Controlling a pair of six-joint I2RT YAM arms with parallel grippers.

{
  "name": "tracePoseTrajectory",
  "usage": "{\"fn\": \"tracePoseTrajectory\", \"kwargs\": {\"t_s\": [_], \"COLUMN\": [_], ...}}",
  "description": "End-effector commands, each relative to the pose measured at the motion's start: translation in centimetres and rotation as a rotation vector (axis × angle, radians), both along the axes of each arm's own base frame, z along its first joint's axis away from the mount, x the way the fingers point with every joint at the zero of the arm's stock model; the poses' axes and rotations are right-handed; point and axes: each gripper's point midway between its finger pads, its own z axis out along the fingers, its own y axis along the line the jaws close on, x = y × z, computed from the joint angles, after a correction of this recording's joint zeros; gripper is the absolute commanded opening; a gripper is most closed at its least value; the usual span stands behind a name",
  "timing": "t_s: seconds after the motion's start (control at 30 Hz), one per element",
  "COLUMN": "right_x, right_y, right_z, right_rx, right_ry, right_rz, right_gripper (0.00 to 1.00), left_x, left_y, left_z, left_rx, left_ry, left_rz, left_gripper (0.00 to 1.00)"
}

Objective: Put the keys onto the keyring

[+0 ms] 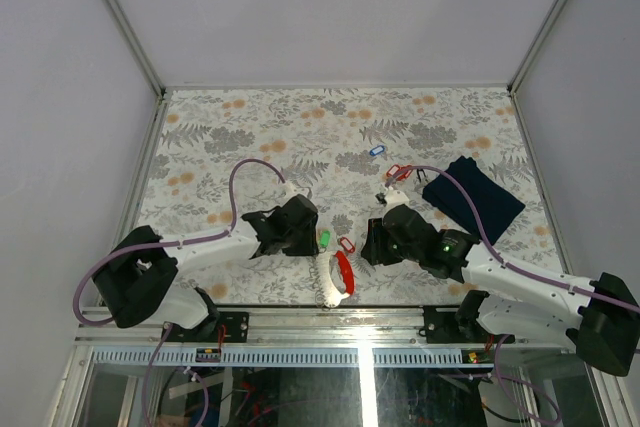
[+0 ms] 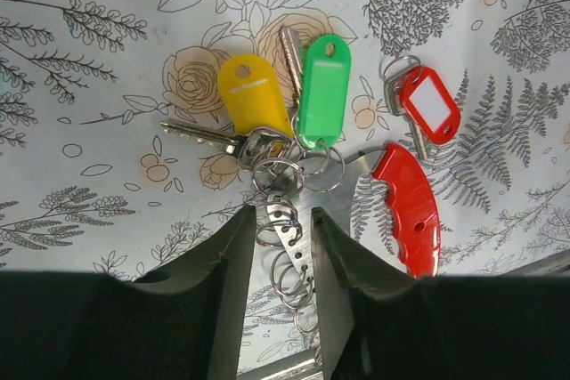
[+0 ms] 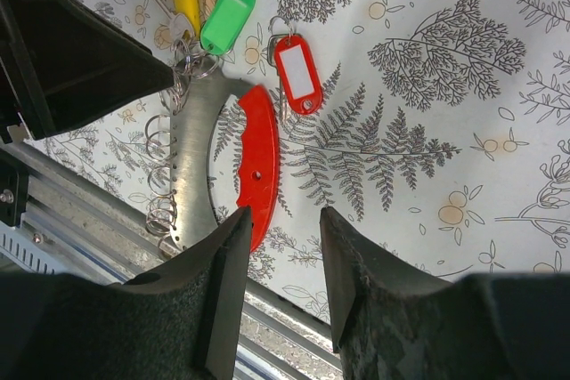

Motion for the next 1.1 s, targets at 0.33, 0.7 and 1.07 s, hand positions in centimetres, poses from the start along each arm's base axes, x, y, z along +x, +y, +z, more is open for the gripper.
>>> {"fn": "tracePoseTrajectory", "kwargs": {"t_s": [0.33,0.7,1.07], "right_x": [0.4,0.3,0.2], "right_y": [0.6,0.5,0.1], "right_z": [1.8,2.0,2.5], "right_rx": [0.07,0.08,0.086], "right_ry": [-0.032,-0.034,-0.043], "right_rz": [-0.007,-0.007,-0.027], "right_gripper": [0.43,0.43,0.43], "left_x": [0.2,-0.2,-0.1], "left_y": [-0.1,-0.6,-0.6], "left_z": [-1.1,-1.5,-1.1], "left_rx": [0.014,-0.011,-0.018], "left_ry": [-0.008,0.004,-0.011], "left_rz": [-0.014,-0.033,-0.039], "left_gripper": [0.3,0.26,0.0]}}
